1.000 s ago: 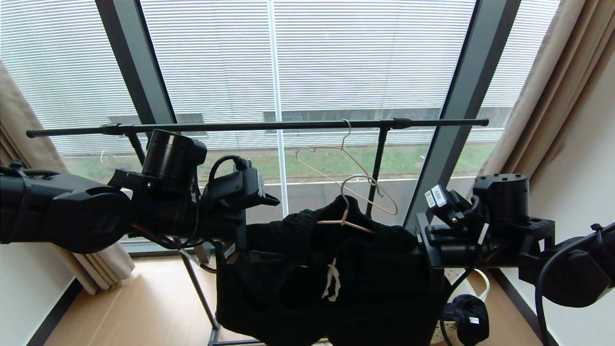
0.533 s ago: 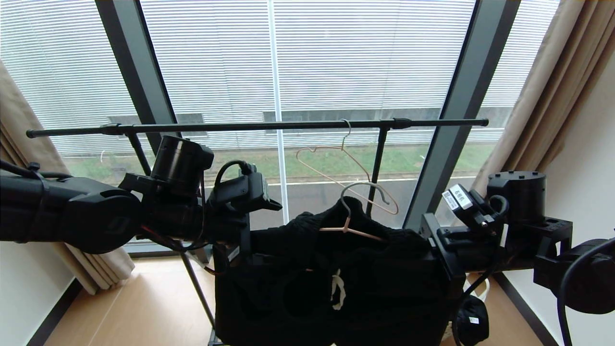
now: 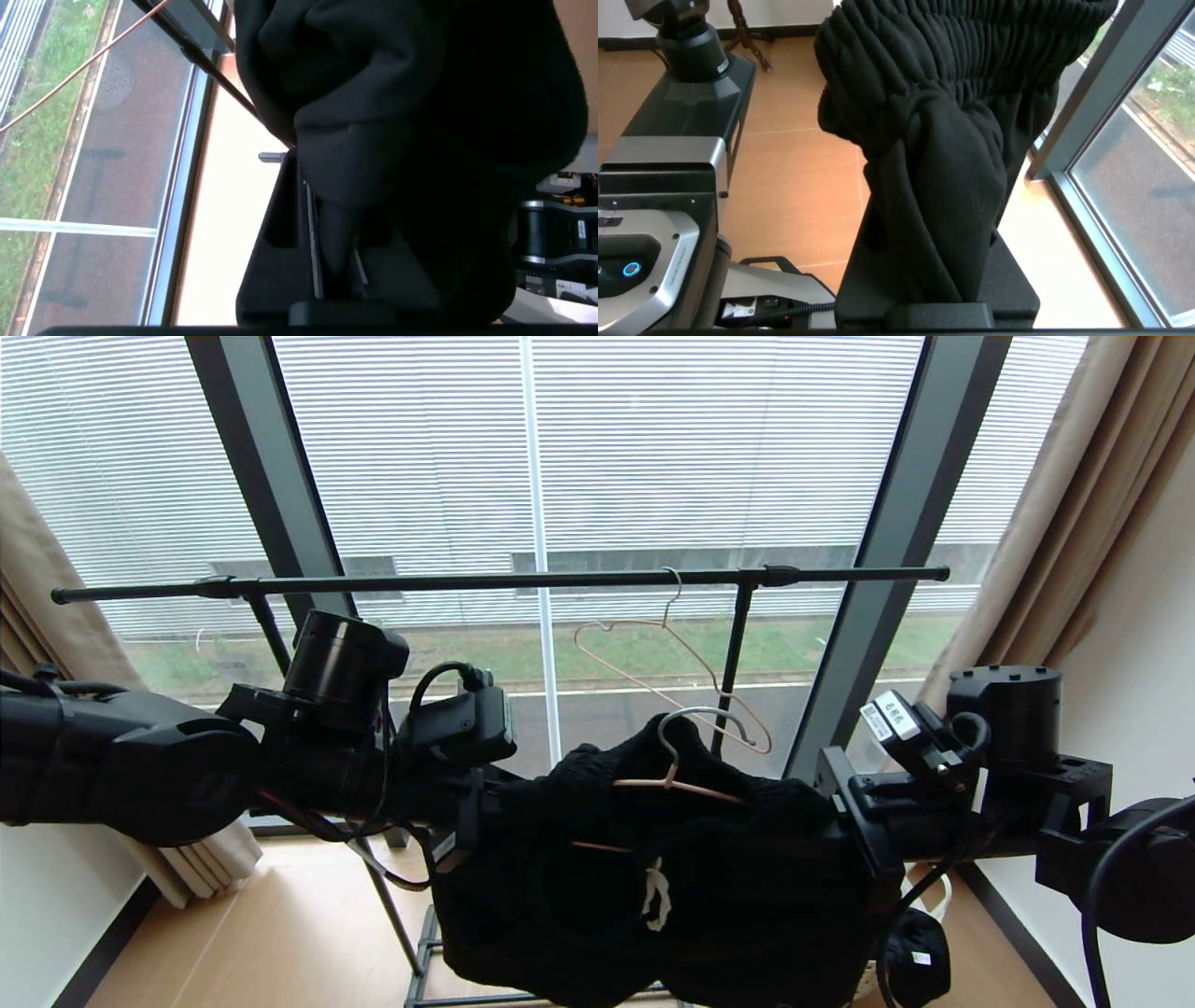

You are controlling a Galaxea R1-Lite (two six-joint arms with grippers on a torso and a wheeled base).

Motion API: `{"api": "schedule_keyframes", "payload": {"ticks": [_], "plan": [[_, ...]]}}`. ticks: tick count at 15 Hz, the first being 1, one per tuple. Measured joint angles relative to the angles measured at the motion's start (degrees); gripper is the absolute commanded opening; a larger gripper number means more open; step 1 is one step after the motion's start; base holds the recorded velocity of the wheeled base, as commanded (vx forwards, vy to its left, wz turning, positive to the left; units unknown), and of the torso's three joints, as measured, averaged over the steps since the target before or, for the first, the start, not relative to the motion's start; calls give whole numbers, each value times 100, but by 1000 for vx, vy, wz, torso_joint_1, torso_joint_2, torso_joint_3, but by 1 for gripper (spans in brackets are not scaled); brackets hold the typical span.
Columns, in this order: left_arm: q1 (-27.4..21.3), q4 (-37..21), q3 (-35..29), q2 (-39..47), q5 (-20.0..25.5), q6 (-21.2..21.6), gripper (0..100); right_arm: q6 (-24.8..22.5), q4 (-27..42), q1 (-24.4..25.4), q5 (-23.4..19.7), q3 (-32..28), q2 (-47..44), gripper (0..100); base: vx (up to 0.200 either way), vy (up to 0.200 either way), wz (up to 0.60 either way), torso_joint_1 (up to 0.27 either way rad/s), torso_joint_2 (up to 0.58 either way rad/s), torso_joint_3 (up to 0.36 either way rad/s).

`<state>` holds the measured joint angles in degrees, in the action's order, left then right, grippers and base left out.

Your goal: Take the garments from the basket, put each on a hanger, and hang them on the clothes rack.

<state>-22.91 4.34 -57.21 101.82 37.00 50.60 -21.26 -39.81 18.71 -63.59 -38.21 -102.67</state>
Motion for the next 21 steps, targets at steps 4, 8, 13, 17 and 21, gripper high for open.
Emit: {"api": "schedule_keyframes", "payload": {"ticks": [4, 8, 13, 17, 21], "plan": [[34, 9, 74, -149, 6, -9, 0, -4, 16, 0, 20, 6, -13, 100, 0, 0, 0, 0, 0, 0], [163, 26, 112, -243, 2, -52, 0, -255, 32, -59, 26, 50, -33, 100, 0, 0, 0, 0, 0, 0], [345, 23, 289, -532, 68, -501, 0, -630, 27, -262, 45, -27, -201, 100, 0, 0, 0, 0, 0, 0], [469, 33, 534, -673, 617, -859, 0, -602, 29, -362, 102, -178, -317, 100, 0, 0, 0, 0, 0, 0], [594, 23, 686, -761, 822, -1018, 0, -594, 18, -356, 290, -228, -372, 100, 0, 0, 0, 0, 0, 0]]}}
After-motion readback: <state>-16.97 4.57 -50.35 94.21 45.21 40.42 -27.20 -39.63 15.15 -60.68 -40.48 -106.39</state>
